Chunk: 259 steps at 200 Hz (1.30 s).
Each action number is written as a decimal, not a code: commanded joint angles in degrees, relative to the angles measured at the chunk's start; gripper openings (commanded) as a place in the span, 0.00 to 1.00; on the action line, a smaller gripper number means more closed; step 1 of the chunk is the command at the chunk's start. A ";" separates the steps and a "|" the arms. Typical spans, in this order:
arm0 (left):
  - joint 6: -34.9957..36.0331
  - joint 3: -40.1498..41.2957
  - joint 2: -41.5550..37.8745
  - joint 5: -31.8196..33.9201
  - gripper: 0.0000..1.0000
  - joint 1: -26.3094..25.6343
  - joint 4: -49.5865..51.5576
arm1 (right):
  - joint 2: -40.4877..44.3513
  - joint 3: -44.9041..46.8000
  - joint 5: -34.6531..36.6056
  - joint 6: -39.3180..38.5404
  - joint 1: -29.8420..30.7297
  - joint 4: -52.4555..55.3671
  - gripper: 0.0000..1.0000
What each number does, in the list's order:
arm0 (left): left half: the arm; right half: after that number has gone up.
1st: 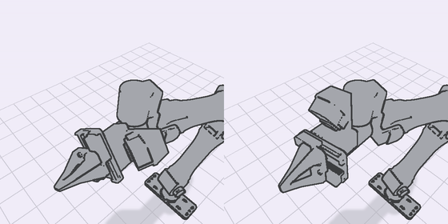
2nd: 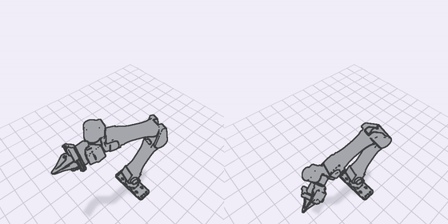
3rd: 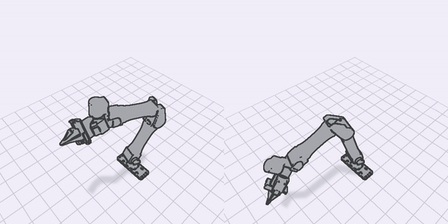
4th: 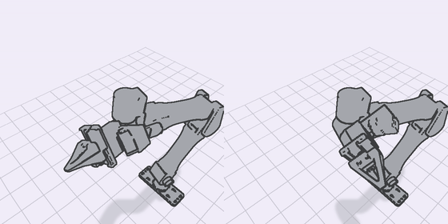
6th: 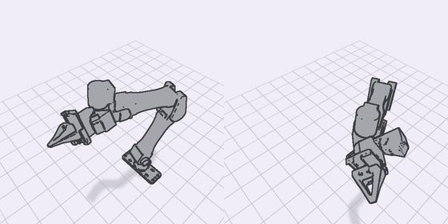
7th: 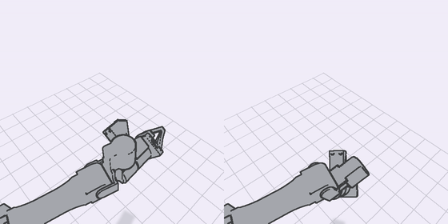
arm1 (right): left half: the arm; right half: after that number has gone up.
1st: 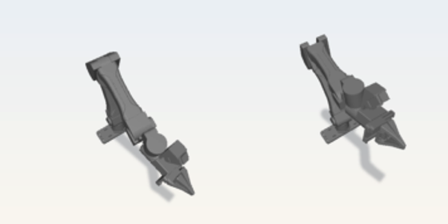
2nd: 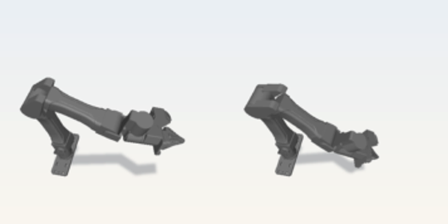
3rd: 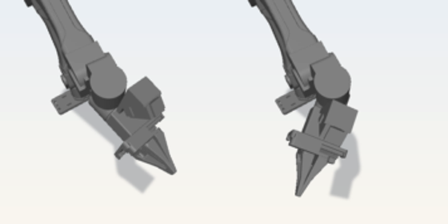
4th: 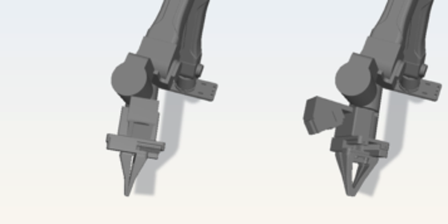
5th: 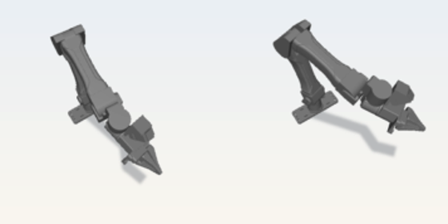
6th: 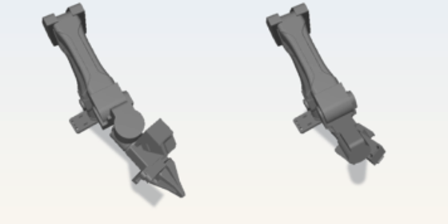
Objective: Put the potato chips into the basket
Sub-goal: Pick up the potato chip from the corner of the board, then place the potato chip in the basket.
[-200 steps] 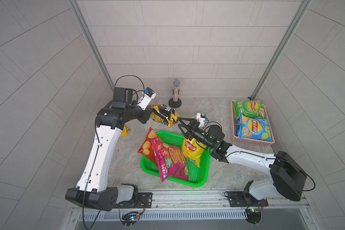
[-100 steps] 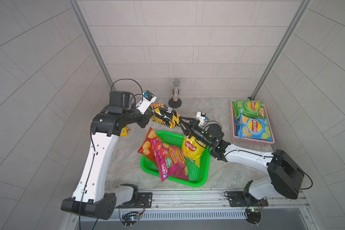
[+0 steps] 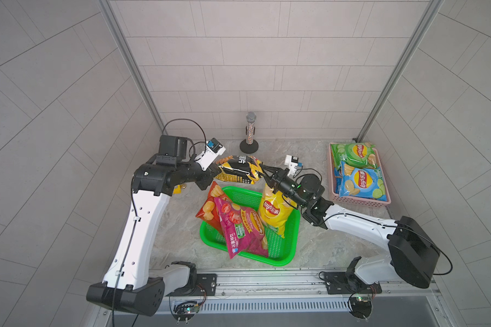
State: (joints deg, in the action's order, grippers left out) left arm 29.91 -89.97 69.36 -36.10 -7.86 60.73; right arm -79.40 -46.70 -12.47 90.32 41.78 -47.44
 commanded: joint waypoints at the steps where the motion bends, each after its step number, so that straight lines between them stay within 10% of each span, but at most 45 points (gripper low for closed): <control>1: 1.29 0.85 -1.52 -3.80 0.00 -0.33 2.20 | 4.16 -2.36 -2.44 -6.39 -1.20 5.34 0.00; 45: 1.61 2.45 -2.12 -8.61 0.09 -0.33 3.72 | 11.23 -13.00 -6.92 -26.23 -2.84 31.19 0.00; 117: -0.40 2.05 -2.09 -13.34 0.92 -0.41 6.91 | 12.08 -27.26 -28.28 -38.21 -11.12 49.77 0.00; 177: -11.71 -0.54 1.91 -3.79 1.00 4.72 3.65 | 12.75 -34.46 -50.19 -54.21 -16.18 73.80 0.00; 214: -12.37 3.40 3.76 -2.64 1.00 10.51 2.37 | 11.63 -42.99 -42.32 -82.28 -15.54 109.10 0.00; 259: -10.61 12.57 3.85 1.25 1.00 11.53 -1.33 | 11.15 -36.34 -37.92 -88.24 -11.72 111.84 0.00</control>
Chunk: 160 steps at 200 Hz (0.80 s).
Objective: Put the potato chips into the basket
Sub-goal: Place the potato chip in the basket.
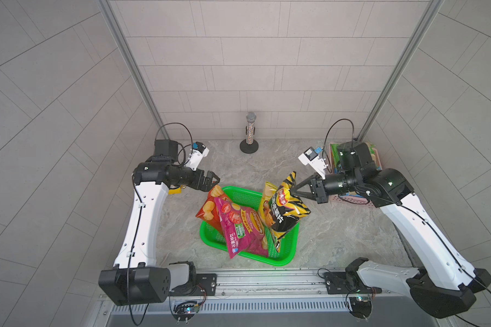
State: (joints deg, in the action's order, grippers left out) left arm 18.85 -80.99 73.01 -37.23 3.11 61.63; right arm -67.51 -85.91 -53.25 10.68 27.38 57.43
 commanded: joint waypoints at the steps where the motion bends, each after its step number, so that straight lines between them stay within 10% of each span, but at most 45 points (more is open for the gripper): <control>1: 0.51 3.79 0.24 2.50 1.00 0.61 -2.31 | -0.81 2.95 3.01 -8.89 2.86 7.03 0.00; 160: -0.22 15.59 -0.07 1.28 0.98 1.63 -8.23 | -7.35 -3.02 16.58 -28.88 13.23 5.75 0.00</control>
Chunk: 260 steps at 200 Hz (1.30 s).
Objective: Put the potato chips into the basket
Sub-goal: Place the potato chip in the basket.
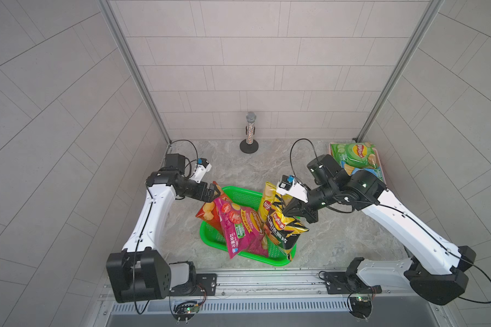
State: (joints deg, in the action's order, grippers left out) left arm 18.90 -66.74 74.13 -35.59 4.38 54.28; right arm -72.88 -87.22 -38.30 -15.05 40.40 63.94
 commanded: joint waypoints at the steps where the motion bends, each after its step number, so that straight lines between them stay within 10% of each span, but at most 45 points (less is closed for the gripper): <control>1: -0.26 1.39 -1.22 -0.35 0.99 0.32 -0.86 | -2.08 -1.72 1.64 -3.20 0.25 -0.80 0.00; 150: -1.11 0.65 -2.03 -0.64 0.98 0.50 -1.28 | -2.25 17.43 11.59 0.04 0.49 -12.25 0.00; 214: -1.79 -0.05 -2.68 0.12 0.98 0.40 -1.45 | 3.15 14.55 24.40 5.48 0.40 -11.80 0.59; 260: -1.87 -2.46 -2.66 1.40 1.00 0.46 -1.08 | 11.20 11.84 25.51 17.32 0.39 -15.08 0.71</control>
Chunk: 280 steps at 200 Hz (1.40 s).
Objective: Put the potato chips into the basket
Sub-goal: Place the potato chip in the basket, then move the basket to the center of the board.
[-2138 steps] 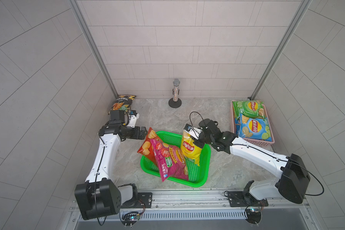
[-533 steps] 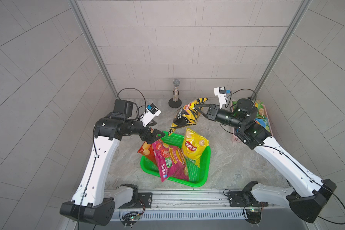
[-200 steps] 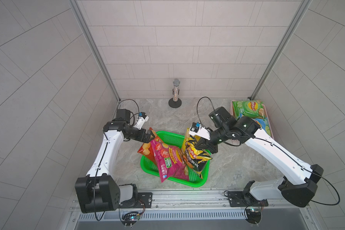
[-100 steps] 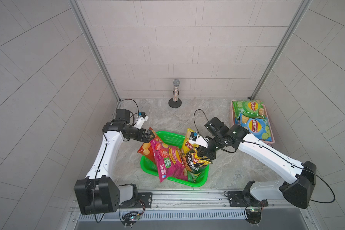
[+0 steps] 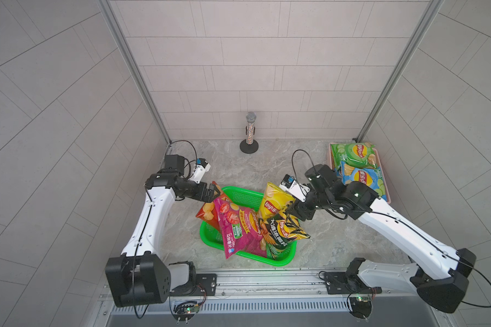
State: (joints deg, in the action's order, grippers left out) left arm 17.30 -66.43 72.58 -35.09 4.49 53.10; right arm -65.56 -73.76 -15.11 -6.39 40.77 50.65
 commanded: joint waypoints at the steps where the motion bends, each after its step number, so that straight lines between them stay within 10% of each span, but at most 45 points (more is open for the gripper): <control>1: -0.26 -2.84 -1.12 0.94 1.00 0.39 0.13 | 4.00 -1.60 2.26 8.98 0.01 -1.88 0.71; 97: -6.07 -6.54 -2.65 10.85 1.00 0.81 -2.90 | 35.71 33.99 9.18 59.66 0.10 -16.97 0.53; 174: -9.82 -2.66 -0.37 11.66 1.00 1.42 -6.51 | 42.61 47.14 1.34 71.66 2.09 -12.73 0.52; 280: -10.09 -2.39 -0.51 11.19 1.00 1.42 -6.88 | 40.06 52.59 13.23 78.37 14.68 -21.59 0.52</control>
State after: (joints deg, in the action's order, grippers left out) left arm 7.44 -69.43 72.36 -23.31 5.67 46.89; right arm -27.18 -20.99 -5.69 70.65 55.20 31.38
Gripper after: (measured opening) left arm 0.999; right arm 0.536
